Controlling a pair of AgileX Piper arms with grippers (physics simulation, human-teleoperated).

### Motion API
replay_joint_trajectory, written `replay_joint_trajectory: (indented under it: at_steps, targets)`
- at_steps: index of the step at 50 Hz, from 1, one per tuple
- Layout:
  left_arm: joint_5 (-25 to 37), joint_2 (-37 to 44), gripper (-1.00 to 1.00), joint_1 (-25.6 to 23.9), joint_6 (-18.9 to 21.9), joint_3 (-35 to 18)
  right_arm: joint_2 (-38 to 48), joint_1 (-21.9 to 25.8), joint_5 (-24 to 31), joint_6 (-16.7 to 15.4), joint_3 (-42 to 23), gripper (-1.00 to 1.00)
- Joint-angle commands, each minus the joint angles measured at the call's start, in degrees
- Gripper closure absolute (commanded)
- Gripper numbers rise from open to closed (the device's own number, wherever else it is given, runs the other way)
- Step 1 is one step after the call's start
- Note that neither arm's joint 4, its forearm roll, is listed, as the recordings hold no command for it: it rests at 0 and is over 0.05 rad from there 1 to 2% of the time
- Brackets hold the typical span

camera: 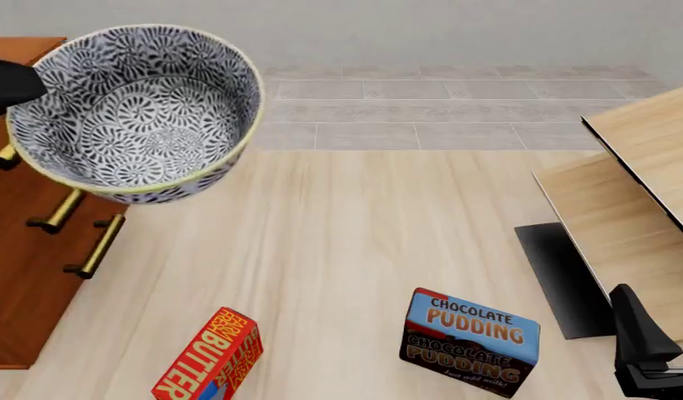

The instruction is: Close the top drawer of the cabinet and put the bowl on top of it.

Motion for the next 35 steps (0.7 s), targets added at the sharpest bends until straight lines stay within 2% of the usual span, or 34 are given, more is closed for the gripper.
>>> replay_joint_trajectory:
  at_steps: [1,5,9,20,26,35]
  targets:
    - [3.5,-1.0,1.00,0.8,-1.6,-4.3,-0.1,0.0,0.1,0.0,0.0,-1.00]
    - [4.6,-1.0,1.00,0.3,-3.3,-5.3,-0.1,0.0,0.1,0.0,0.0,-1.00]
    - [4.9,-0.4,1.00,1.6,-2.0,-6.8,-0.1,0.0,0.1,0.0,0.0,-1.00]
    - [8.5,0.6,1.00,2.2,-4.1,-12.0,-0.1,0.0,0.1,0.0,0.0,-1.00]
    - [9.7,1.5,1.00,4.7,-3.1,-15.5,-0.1,0.0,0.1,0.0,0.0,-1.00]
    - [12.4,2.4,1.00,5.7,-2.8,-20.1,-0.1,0.0,0.1,0.0,0.0,-1.00]
